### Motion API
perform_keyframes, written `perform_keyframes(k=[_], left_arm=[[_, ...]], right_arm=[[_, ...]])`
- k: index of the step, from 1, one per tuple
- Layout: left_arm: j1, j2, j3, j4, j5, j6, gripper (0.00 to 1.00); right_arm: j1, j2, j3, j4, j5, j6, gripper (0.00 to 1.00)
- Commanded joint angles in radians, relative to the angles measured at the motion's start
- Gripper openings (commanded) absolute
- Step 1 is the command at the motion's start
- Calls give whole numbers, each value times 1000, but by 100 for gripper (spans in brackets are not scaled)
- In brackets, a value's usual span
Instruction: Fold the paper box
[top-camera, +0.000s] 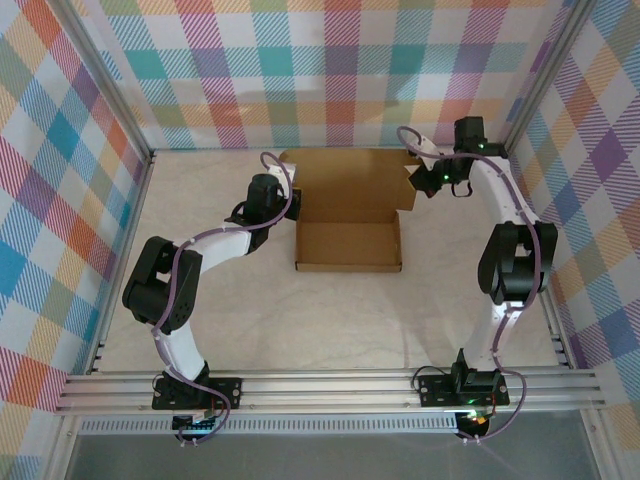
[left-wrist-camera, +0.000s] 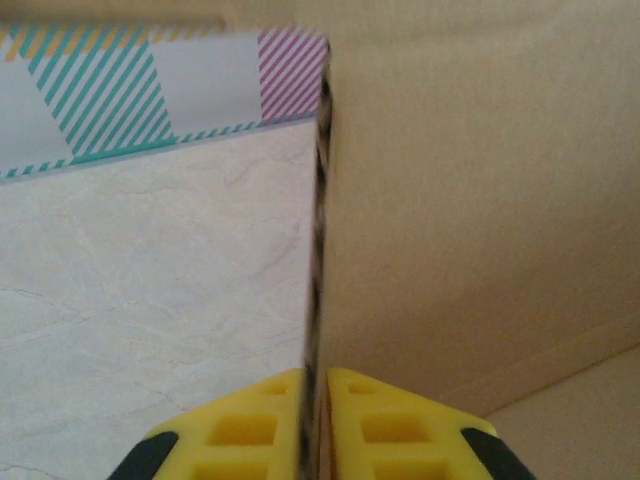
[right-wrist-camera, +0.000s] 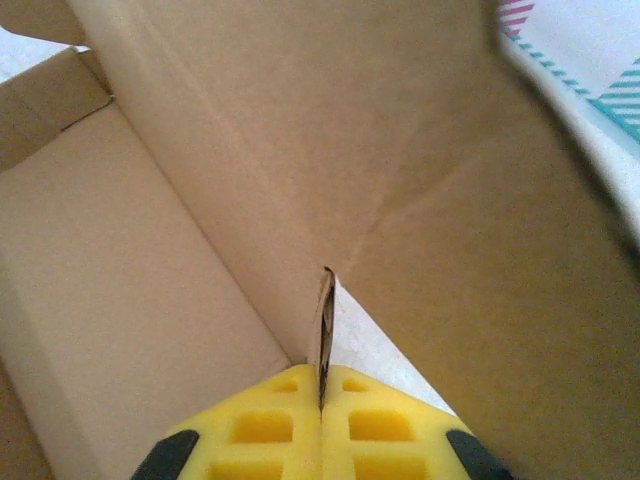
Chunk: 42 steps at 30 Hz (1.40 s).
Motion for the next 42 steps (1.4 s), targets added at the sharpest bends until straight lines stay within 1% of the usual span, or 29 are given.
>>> perform_keyframes(k=[1,2,3,4,5,6,7,10,12,14,17,20,24,29,31,36,38,40,42], left_arm=[[6,-11,-4,-65,40,15,16],[10,-14,-3,-72,46,16,20],[14,-20,0,-90,60,11,30],[21,-29,4,-104,80,13,35],[30,-39,3,-123,113,18,39],[41,-49,3,-140,144,24,46],[55,-59,3,-159,182,29,50],[111,-95,0,-223,323,54,55],[156,-117,11,-287,419,78,56],[191,-133,45,-395,472,132,56],[219,-137,121,-577,504,239,56],[245,-102,220,-776,536,354,53],[264,-38,356,-939,559,435,49],[264,34,494,-1016,629,447,37],[263,68,546,-1042,639,445,34],[261,112,615,-1060,621,433,30],[259,119,631,-1057,617,427,28],[253,126,647,-1058,612,424,24],[244,129,661,-1061,599,425,22]], right_arm=[[20,-62,-75,45,5,-3,0],[18,-68,-86,51,10,-15,0],[19,-72,-95,52,17,-29,0],[19,-73,-99,52,22,-39,0],[19,-73,-101,48,25,-51,0],[19,-72,-102,43,24,-65,0],[18,-72,-100,40,21,-74,0],[17,-74,-95,41,10,-93,0],[18,-74,-84,31,4,-102,0],[18,-73,-74,18,-6,-109,0],[18,-75,-71,4,-16,-117,0],[17,-80,-76,-3,-19,-122,0],[18,-94,-87,-1,-25,-126,0],[18,-107,-99,2,-33,-120,0],[19,-111,-100,1,-36,-117,0],[19,-118,-105,-2,-35,-121,0],[19,-119,-103,-3,-34,-123,0],[19,-115,-103,-6,-35,-121,0],[19,-113,-102,-7,-36,-120,0]])
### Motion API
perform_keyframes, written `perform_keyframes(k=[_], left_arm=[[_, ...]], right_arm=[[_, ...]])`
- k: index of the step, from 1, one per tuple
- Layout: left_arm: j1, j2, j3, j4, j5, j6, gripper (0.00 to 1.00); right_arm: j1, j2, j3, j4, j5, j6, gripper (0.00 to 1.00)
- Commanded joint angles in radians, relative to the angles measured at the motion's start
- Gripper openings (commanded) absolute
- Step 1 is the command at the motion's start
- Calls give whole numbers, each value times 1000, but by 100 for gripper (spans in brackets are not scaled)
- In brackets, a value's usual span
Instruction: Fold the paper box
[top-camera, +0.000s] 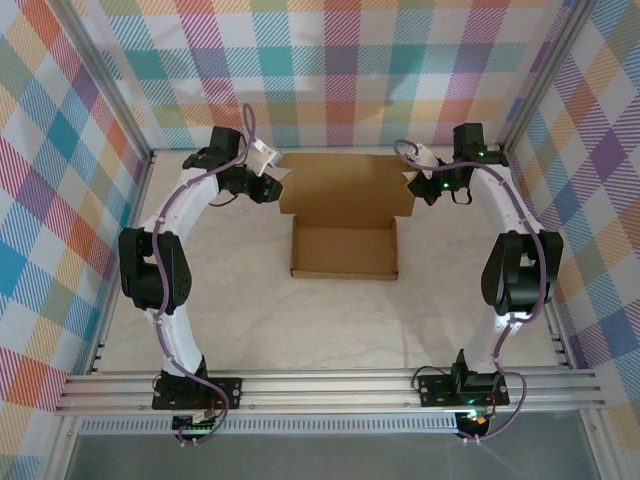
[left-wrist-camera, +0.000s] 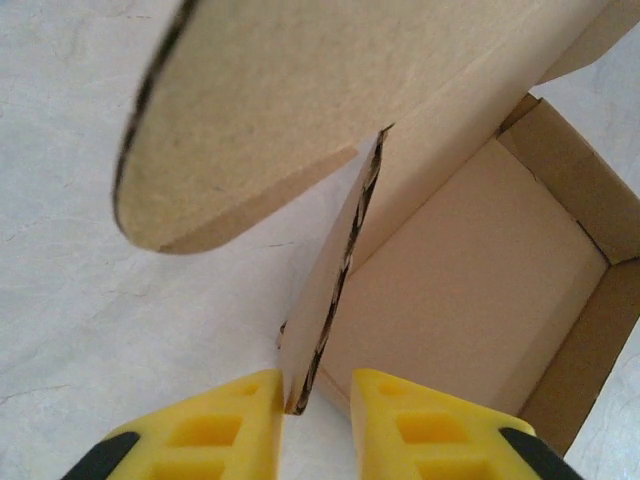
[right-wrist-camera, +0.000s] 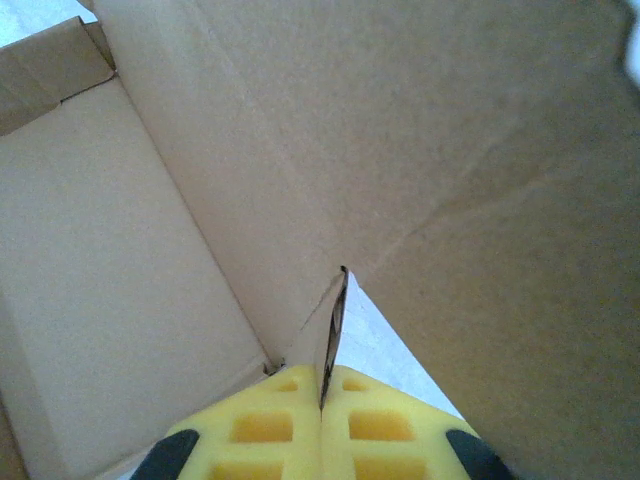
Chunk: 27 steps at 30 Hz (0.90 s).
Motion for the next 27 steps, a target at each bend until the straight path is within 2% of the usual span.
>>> perform_keyframes(k=[1,17,22,27], left_arm=[[-13,9,54,-27,-4,9,22],[-64,87,218,-148,-101,67,18],[-73,95,233,-145,-84,65,14],[-77,97,238,-147,-81,62,3]], right_arm=[[7,-33,-9,-25,-30,-29,0],[12,-33,-10,-31,-21,-33,0],[16,-35,-10,-41,-24,-36,0],[20,-36,-9,-44,-22,-38,0]])
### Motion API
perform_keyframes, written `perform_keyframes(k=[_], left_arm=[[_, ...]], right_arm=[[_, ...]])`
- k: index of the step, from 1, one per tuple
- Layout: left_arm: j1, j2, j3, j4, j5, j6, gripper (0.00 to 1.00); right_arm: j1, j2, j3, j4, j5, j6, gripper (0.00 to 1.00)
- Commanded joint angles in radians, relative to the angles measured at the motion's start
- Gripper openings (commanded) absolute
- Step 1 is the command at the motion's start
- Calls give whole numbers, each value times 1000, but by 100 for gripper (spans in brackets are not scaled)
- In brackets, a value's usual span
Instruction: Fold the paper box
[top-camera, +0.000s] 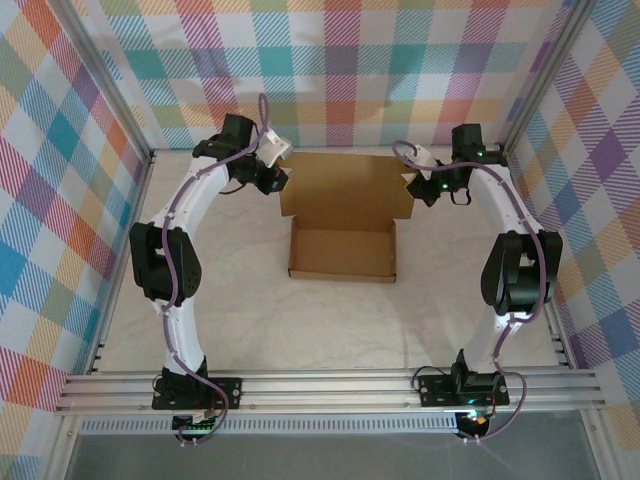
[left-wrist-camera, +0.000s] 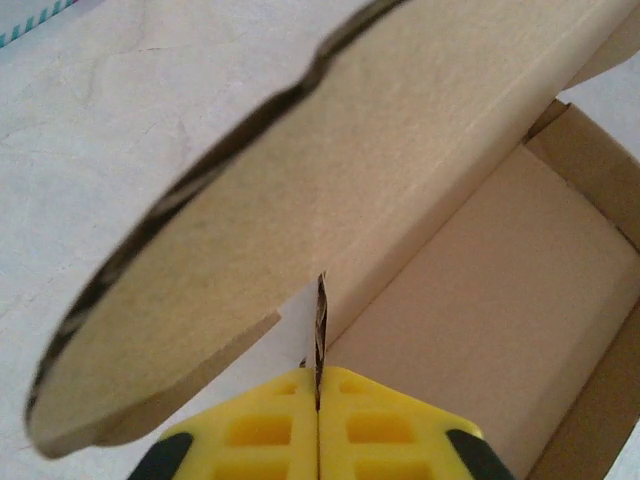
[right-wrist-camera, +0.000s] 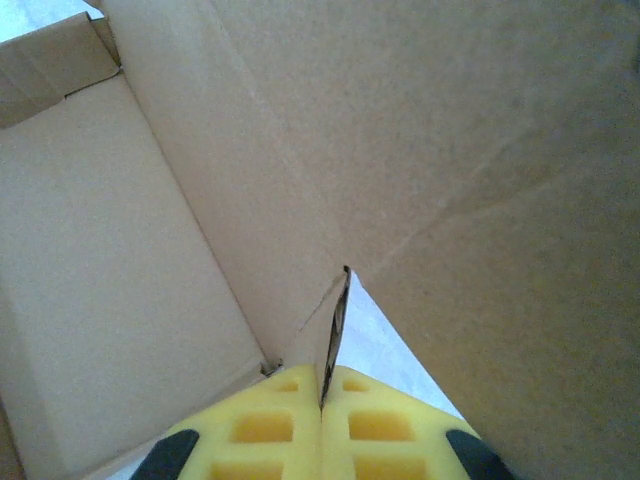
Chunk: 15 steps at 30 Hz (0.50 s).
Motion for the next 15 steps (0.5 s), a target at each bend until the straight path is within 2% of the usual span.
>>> perform_keyframes(k=[1,6,10,15], left_arm=[[-14,3,36,-26,16,4,1],[-23,-8,30,-12,2,-9,0],[-35,-31,-8,65,-58,-86,0],[-49,-61,-75,230,-97,-255,0]], right_arm=[[15,-38,-8,-24,-22,-36,0],[34,-54,-27,3,22,-12,0],[58,-103,-84,108,64,117,0],[148,-139,-147,285,279,354,0]])
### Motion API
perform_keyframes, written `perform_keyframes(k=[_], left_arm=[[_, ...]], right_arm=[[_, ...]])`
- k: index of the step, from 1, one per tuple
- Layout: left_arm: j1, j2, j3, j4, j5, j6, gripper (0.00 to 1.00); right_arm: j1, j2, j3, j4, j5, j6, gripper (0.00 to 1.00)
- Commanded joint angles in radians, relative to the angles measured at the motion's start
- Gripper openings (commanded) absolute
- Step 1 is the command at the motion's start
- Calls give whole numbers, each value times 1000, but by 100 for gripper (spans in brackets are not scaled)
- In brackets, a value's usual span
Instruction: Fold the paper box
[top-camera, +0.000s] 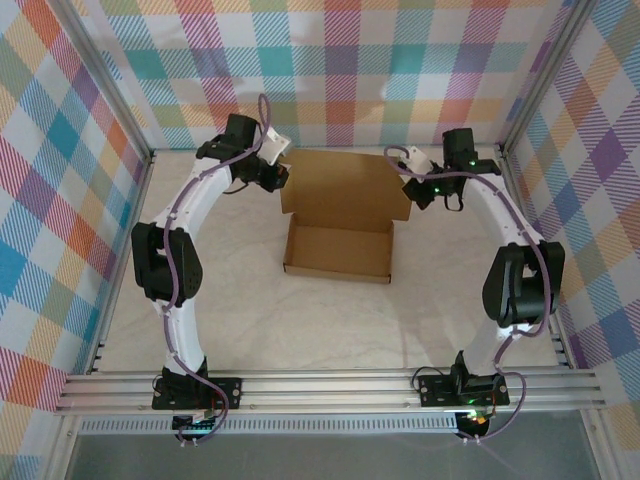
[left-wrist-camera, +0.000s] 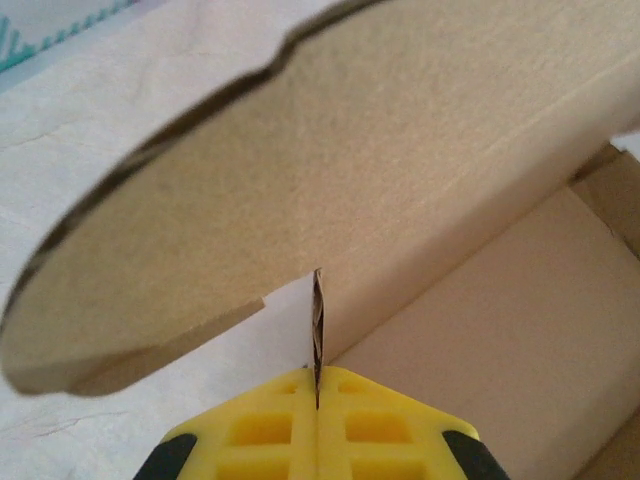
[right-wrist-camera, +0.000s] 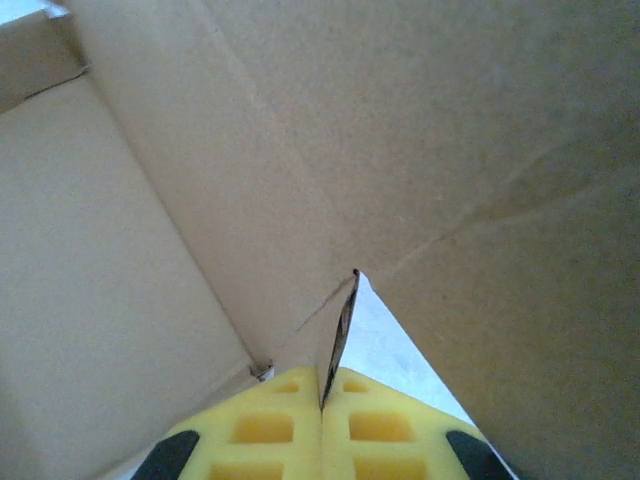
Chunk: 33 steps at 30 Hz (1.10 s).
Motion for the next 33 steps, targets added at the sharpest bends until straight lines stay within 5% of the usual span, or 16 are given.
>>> perform_keyframes(k=[1,7,18,33], left_arm=[[-34,-59,-51,159,-28,-150,0],[-45,-93,-129,343,-95,-314,0],[-92,-81,-179,510,-216,-455,0],[-174,-98,-341,718,-350,-493,0]], right_arm=[[82,-38,-30,162,131,198,0],[152,-33,-29,259,387,442,0],[274,-4,-74,457,664,803,0],[326,44,-169,635,842,1080,0]])
